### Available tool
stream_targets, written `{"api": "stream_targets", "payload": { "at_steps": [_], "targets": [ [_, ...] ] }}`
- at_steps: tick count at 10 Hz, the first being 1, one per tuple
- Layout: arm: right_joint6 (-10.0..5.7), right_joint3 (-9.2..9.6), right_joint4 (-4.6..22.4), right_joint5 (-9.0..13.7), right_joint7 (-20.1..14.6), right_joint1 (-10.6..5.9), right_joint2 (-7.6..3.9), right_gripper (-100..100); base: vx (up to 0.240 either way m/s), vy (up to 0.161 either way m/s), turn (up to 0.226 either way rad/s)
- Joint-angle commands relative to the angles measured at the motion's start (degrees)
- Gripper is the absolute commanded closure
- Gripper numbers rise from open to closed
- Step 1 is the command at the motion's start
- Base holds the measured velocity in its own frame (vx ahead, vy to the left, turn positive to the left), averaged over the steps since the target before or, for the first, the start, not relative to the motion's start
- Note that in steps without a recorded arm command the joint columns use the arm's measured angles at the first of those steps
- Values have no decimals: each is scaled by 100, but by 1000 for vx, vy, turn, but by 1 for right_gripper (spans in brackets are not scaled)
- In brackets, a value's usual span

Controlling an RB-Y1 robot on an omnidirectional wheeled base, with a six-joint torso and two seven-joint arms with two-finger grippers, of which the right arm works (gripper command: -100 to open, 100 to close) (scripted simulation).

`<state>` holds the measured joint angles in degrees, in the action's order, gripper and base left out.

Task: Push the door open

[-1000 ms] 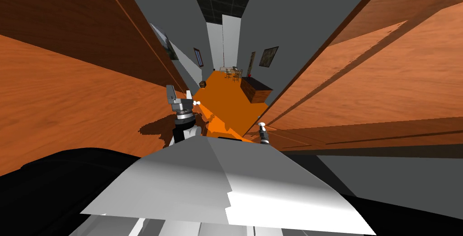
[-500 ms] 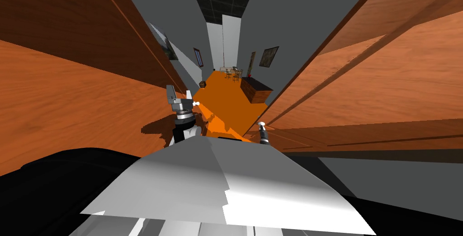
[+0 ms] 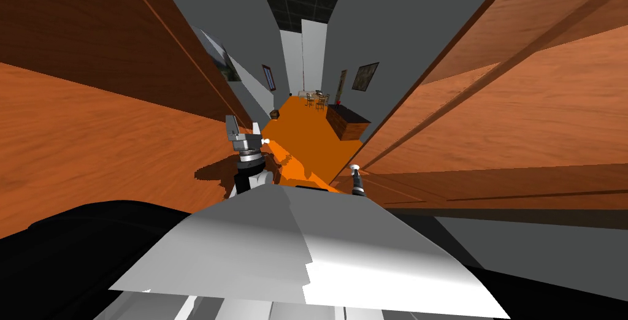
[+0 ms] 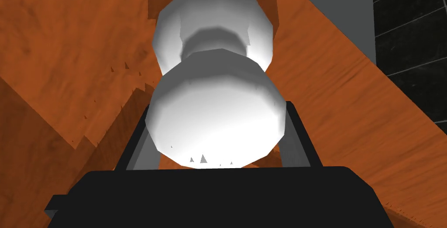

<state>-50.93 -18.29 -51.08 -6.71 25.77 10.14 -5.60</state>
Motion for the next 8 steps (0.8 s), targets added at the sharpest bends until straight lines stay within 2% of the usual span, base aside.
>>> {"api": "stream_targets", "payload": {
  "at_steps": [1,3,4,5,6,8],
  "targets": [
    [-28,-14,55,81,-161,-65,-34,100,34,-7,-5],
    [-23,40,127,343,-547,-154,-38,100,42,-9,2],
    [-23,40,127,343,-635,-154,-38,100,44,-15,2],
    [-20,67,162,473,-849,-198,-41,100,52,-17,3],
    [-20,67,162,473,-872,-198,-41,100,36,-11,5],
    [-15,125,239,751,-1254,-293,-44,100,48,-14,-1]
  ]
}}
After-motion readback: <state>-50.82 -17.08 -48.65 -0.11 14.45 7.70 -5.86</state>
